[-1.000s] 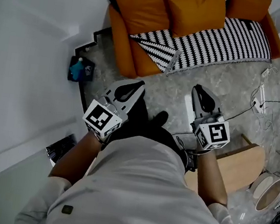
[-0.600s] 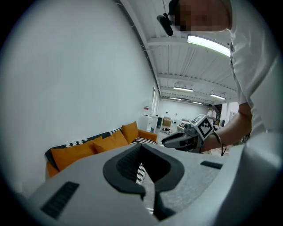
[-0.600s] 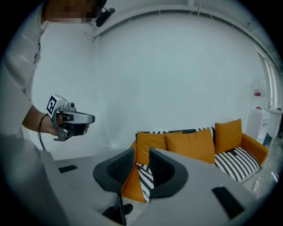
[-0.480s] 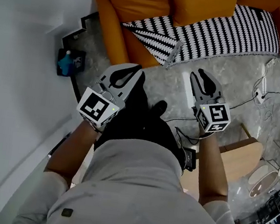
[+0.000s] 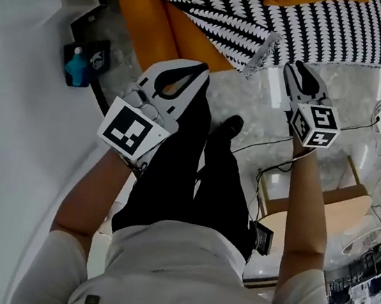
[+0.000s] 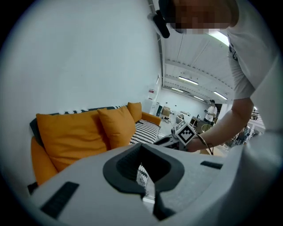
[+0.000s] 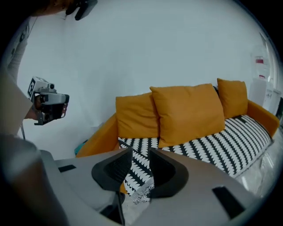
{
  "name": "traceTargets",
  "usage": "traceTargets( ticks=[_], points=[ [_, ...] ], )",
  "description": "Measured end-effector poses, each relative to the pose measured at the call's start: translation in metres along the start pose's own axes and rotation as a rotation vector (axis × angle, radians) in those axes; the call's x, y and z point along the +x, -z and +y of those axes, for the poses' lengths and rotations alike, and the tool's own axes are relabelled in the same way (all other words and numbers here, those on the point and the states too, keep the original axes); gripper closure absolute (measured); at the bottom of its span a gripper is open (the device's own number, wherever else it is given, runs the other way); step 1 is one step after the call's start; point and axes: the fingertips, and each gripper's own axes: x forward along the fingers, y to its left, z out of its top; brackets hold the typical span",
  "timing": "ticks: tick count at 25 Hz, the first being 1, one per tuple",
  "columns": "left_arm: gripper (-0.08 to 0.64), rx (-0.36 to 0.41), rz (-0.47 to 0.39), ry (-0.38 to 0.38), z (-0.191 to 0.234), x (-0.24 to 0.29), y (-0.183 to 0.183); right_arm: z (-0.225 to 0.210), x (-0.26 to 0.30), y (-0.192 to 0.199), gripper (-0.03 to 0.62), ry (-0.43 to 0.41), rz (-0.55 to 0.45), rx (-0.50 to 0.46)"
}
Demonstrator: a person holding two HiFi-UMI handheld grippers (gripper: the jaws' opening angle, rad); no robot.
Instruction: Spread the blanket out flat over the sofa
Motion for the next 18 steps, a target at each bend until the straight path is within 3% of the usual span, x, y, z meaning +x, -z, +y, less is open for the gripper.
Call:
traceTargets(
  ticks=[6, 14, 18],
  points=[
    [0.551, -0.017, 0.054, 0.01, 0.04, 0.058, 0.058, -0.036, 0.085, 0.068, 0.454, -0.009, 0.049, 0.006],
    [0.551, 0.012, 0.103, 0.012, 0.075, 0.106, 0.117, -0.099, 0.171, 0.136, 0.453, 0.021, 0.152, -0.147],
    [0.551, -0.002, 0.129, 0.024, 0.073, 0.104, 0.139, -0.104, 0.19, 0.151, 0.453, 0.002, 0.198, -0.231]
  ],
)
